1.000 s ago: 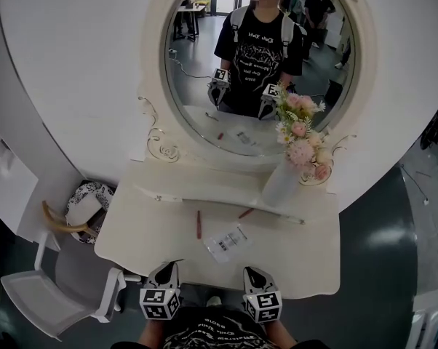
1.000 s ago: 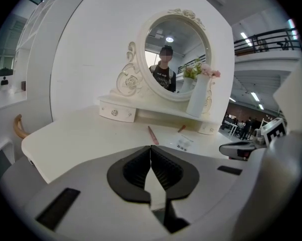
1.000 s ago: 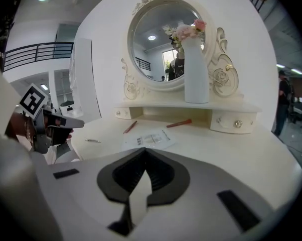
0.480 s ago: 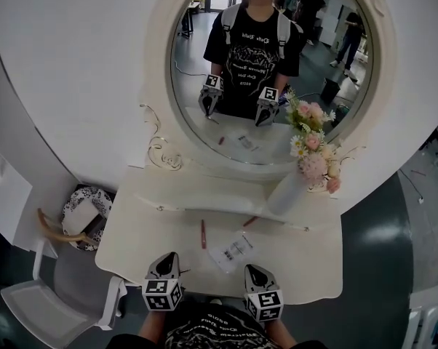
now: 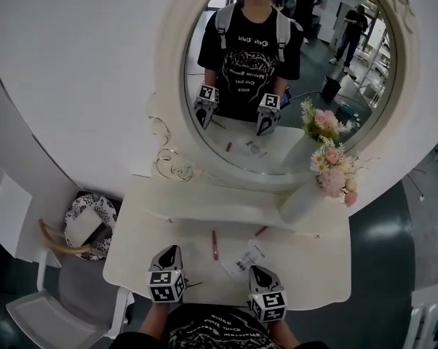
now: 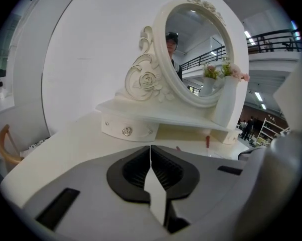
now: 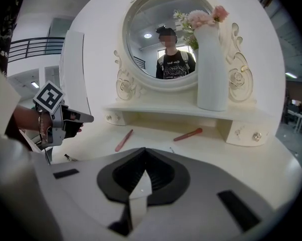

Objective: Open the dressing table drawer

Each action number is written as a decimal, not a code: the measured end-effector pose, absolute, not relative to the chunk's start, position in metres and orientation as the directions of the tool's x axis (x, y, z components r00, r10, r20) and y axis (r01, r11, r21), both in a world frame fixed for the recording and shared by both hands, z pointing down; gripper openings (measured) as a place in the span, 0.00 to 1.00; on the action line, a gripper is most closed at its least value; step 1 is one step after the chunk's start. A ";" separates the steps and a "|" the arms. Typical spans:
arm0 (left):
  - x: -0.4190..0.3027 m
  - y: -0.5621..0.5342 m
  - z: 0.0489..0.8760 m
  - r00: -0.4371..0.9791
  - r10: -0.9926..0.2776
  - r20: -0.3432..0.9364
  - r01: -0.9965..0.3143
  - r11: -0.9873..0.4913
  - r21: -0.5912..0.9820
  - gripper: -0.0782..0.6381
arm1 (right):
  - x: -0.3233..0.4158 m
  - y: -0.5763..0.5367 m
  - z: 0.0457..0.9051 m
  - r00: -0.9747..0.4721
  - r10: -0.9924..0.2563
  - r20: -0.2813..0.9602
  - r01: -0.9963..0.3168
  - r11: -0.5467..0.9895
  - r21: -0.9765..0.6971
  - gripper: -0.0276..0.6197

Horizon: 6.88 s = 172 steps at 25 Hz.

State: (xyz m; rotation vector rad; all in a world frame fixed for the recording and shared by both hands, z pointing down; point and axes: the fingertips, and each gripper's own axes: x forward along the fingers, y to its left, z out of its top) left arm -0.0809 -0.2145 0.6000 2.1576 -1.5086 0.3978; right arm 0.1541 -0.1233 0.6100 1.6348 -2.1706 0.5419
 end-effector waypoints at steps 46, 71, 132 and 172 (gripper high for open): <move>-0.099 -0.316 0.637 0.290 -0.793 0.536 -0.949 -0.311 0.054 0.36 | 0.103 -0.158 0.626 -0.251 -0.793 0.556 -0.964 0.259 -0.067 0.06; -0.098 -0.316 0.637 0.272 -0.780 0.564 -0.956 -0.284 0.068 0.25 | 0.101 -0.163 0.611 -0.301 -0.794 0.528 -0.940 0.341 -0.024 0.06; -0.107 -0.280 0.639 0.242 -0.778 0.580 -0.965 -0.258 0.056 0.25 | 0.114 -0.157 0.611 -0.361 -0.783 0.507 -0.920 0.388 -0.057 0.06; -0.110 -0.261 0.639 0.243 -0.767 0.594 -0.961 -0.272 0.041 0.25 | 0.117 -0.133 0.616 -0.342 -0.795 0.501 -0.932 0.353 -0.077 0.06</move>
